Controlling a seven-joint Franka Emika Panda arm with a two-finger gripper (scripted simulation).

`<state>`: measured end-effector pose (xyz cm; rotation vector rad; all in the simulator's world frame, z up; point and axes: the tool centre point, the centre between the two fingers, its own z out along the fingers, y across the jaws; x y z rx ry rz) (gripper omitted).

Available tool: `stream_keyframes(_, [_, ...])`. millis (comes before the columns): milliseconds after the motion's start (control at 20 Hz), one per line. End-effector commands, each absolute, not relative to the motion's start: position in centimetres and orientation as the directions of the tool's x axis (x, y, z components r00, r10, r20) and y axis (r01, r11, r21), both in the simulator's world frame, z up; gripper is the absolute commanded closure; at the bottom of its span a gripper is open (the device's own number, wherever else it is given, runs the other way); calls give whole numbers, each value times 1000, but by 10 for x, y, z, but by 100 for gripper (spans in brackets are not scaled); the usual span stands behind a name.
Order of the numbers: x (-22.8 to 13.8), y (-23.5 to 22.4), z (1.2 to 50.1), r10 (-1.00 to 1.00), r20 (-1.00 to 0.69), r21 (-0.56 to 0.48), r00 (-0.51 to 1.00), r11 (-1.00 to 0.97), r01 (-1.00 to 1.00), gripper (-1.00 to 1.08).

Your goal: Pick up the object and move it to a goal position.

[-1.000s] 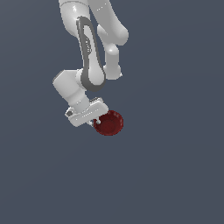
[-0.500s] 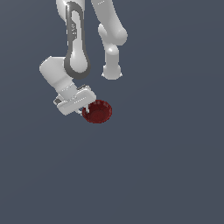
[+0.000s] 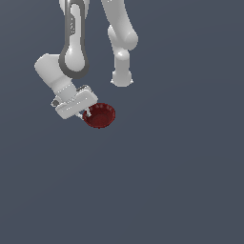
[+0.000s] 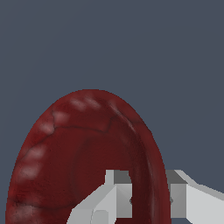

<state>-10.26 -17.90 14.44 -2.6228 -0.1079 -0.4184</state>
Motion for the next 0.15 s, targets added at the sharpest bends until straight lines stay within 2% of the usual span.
stream_keyframes(0, [-105, -183, 147, 3, 313, -446, 950, -882, 150, 108])
stream_keyframes(100, [-105, -183, 147, 3, 313, -446, 950, -882, 150, 108])
